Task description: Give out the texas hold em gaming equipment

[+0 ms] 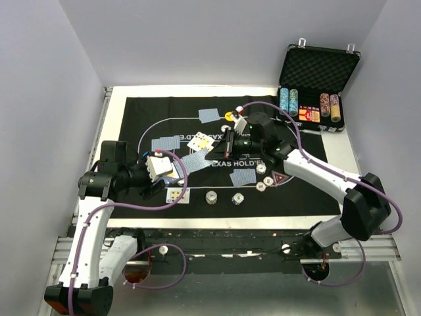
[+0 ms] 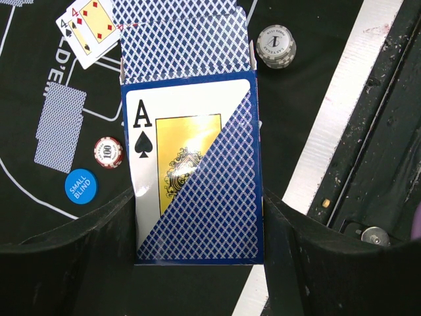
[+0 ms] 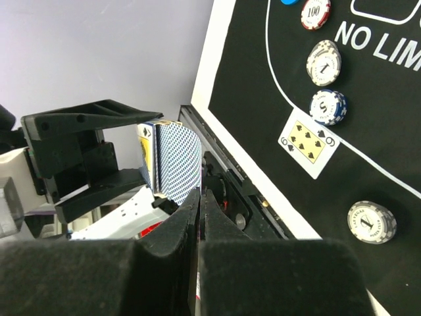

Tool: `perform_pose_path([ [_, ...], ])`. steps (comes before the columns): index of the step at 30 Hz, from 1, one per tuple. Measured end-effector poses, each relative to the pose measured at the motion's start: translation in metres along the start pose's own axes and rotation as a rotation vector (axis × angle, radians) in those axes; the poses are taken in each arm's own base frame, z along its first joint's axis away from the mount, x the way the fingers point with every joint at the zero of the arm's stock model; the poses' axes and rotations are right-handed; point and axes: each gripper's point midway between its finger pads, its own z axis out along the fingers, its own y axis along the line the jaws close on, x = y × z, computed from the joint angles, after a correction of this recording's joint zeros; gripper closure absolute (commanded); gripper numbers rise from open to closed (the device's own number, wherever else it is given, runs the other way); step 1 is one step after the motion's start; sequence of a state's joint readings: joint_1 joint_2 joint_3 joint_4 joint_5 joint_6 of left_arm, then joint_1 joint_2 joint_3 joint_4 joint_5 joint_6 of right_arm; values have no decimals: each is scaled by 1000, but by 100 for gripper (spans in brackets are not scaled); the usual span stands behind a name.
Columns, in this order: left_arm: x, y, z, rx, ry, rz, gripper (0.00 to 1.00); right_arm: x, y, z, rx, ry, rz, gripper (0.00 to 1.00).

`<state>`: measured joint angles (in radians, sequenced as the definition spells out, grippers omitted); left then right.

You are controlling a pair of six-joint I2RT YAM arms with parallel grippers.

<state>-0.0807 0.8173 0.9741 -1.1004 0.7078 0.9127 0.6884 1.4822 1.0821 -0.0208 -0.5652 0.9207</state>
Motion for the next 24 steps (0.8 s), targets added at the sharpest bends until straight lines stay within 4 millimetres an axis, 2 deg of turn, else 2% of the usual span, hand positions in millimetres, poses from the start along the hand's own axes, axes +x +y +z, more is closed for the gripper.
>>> perform_pose_path([
  [5,0,0,0,0,0,0,51,-7,0,-10,-53,-17,57,96],
  [9,0,0,0,0,0,0,51,-15,-8,-16,-78,-37,110,98],
  [15,0,0,0,0,0,0,51,-40,-26,-31,-71,-100,145,99],
  [19,0,0,0,-1,-1,1,51,-66,-58,-40,14,-167,127,99],
  [23,-1,2,0,-7,-5,6,51,-92,-109,-40,192,-238,98,99],
  [24,-2,2,0,-8,-6,7,51,-94,-123,-38,230,-239,104,99],
])
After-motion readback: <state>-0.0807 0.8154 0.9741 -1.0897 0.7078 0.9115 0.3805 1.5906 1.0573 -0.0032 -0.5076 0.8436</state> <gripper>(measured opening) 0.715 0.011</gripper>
